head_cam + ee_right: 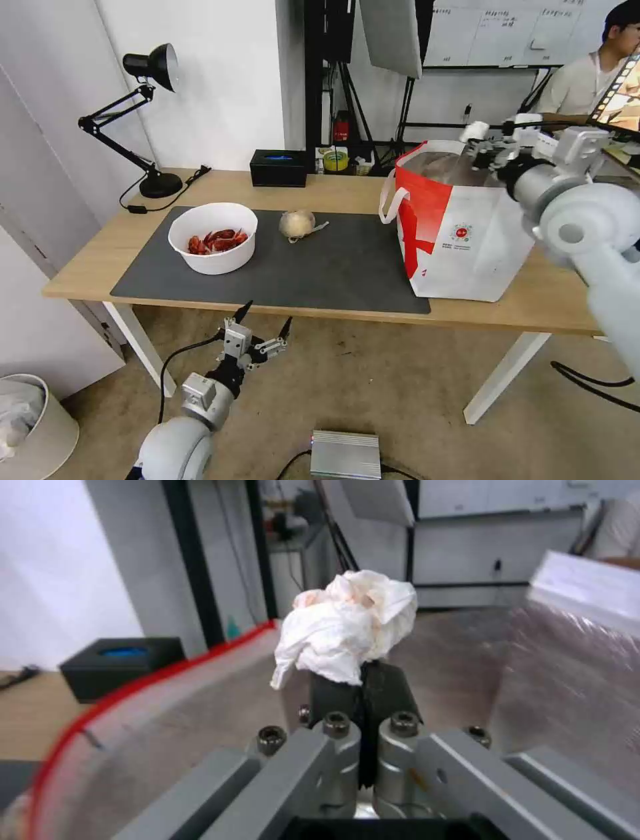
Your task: Pick up the trash from the table and place it into the takeout bag.
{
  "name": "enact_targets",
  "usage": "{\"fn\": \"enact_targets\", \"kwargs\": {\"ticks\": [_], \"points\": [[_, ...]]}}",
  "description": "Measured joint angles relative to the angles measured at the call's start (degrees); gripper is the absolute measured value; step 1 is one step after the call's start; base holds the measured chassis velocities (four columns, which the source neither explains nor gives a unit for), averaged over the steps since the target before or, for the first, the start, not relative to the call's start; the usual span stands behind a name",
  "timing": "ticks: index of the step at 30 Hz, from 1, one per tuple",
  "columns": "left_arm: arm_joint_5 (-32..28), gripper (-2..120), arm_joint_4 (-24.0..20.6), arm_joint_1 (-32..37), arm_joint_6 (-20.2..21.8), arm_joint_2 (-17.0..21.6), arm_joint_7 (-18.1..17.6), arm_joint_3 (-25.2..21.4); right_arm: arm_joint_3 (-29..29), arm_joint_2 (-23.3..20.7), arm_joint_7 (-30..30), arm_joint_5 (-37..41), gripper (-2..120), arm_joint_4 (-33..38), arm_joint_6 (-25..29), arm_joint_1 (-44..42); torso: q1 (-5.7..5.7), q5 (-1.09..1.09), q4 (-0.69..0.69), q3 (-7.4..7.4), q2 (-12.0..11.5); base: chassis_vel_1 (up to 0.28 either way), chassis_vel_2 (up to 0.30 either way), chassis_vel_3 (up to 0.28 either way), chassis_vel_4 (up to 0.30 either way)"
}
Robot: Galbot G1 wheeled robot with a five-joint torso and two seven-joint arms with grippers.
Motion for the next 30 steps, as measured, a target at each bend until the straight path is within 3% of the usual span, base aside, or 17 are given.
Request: {"fn": "enact_targets", "kwargs": {"ticks": [4,17,30], "points": [[0.04,100,-0.01,-0.02,0.03,0.02,-0.02,0.16,0.02,0.17,1.03,0.26,3,-1.1,-0.66,-0.25,0.0,0.0,0.0,0.0,0.0,0.0,0.0,0.0,0.0],[0.07,100,-0.27,0.02,0.06,0.08,-0.05,0.2,-0.35,-0.11,1.28,0.06,55,-0.73,-0.83,-0.06,0.0,-0.02,0.01,0.0,0.0,0.0,0.0,0.0,0.0],[-0.32,100,-0.48,-0.31,0.18,1.15,-0.09,0.54,-0.27,-1.24,0.31,0.32,97,-0.24,-0.55,-0.64,0.0,-0.01,0.01,0.0,0.0,0.0,0.0,0.0,0.0]]}}
